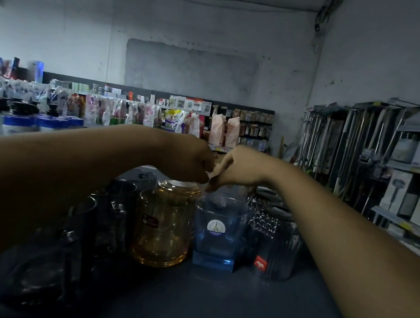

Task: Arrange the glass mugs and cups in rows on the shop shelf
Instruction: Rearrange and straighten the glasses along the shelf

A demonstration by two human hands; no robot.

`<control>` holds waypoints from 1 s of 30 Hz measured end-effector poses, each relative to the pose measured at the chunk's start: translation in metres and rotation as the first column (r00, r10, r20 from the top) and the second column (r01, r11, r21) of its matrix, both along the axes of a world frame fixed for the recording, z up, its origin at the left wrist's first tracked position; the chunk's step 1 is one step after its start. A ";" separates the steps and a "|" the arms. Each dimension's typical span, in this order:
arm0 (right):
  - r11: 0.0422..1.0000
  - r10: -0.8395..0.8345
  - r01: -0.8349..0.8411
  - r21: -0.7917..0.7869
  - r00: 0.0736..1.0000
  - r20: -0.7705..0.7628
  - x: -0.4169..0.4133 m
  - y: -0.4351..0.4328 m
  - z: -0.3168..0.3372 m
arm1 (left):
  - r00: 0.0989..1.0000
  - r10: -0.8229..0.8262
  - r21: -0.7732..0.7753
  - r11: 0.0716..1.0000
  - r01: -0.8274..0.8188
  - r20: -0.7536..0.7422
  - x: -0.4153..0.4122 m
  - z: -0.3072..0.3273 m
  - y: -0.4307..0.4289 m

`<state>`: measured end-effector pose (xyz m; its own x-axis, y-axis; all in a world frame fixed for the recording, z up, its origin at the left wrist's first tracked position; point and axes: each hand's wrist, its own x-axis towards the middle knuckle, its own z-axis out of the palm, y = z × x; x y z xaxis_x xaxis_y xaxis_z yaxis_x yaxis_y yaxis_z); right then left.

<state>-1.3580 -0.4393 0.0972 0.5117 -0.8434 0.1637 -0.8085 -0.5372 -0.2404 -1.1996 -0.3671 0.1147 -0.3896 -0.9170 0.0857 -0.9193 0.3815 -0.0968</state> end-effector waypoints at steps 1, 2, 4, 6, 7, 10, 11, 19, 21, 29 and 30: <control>1.000 -0.006 0.007 -0.017 0.999 0.037 -0.003 0.000 0.003 | 1.000 0.002 0.000 1.000 -0.002 -0.002 0.000 0.001 -0.002; 0.998 -0.014 0.019 -0.066 0.997 0.073 -0.006 -0.001 0.005 | 1.000 0.009 -0.003 1.000 -0.009 -0.004 0.000 0.002 -0.005; 0.990 -0.002 0.024 -0.140 0.988 0.154 -0.013 0.003 0.012 | 0.999 0.028 -0.018 0.999 -0.028 -0.031 -0.002 0.005 -0.011; 0.982 0.036 0.011 -0.186 0.969 0.244 -0.020 0.012 0.020 | 0.990 0.054 -0.004 0.998 -0.055 -0.132 -0.004 0.009 -0.015; 0.981 0.058 -0.001 -0.192 0.955 0.290 -0.023 0.018 0.022 | 0.975 0.070 0.028 0.997 -0.065 -0.213 -0.005 0.011 -0.016; 0.985 0.081 -0.010 -0.174 0.911 0.405 -0.032 0.026 0.027 | 0.904 0.057 0.113 0.994 -0.009 -0.423 -0.007 0.015 -0.018; 0.987 0.081 -0.011 -0.160 0.896 0.436 -0.033 0.027 0.027 | 0.887 0.038 0.119 0.993 0.020 -0.460 -0.007 0.016 -0.017; 0.958 0.103 -0.270 0.097 0.638 0.763 -0.039 0.012 0.019 | 0.741 0.065 0.167 0.984 0.065 -0.668 0.003 0.018 -0.009; 0.916 0.069 -0.363 0.173 0.565 0.822 -0.043 0.006 0.015 | 0.639 0.098 0.167 0.985 0.048 -0.763 0.010 0.020 -0.006; 0.844 0.023 -0.511 0.161 0.334 0.942 -0.029 0.009 0.004 | 0.377 0.086 0.143 0.981 0.127 -0.922 0.023 0.015 0.003; 0.868 0.021 -0.479 0.134 0.303 0.953 -0.028 0.010 0.006 | 0.398 0.097 0.156 0.981 0.119 -0.912 0.024 0.014 0.005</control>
<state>-1.3861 -0.4293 0.1029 0.4239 -0.8027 0.4196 0.2100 -0.3635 -0.9076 -1.1761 -0.3626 0.1285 -0.1862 -0.9514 0.2451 -0.4081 0.3018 0.8616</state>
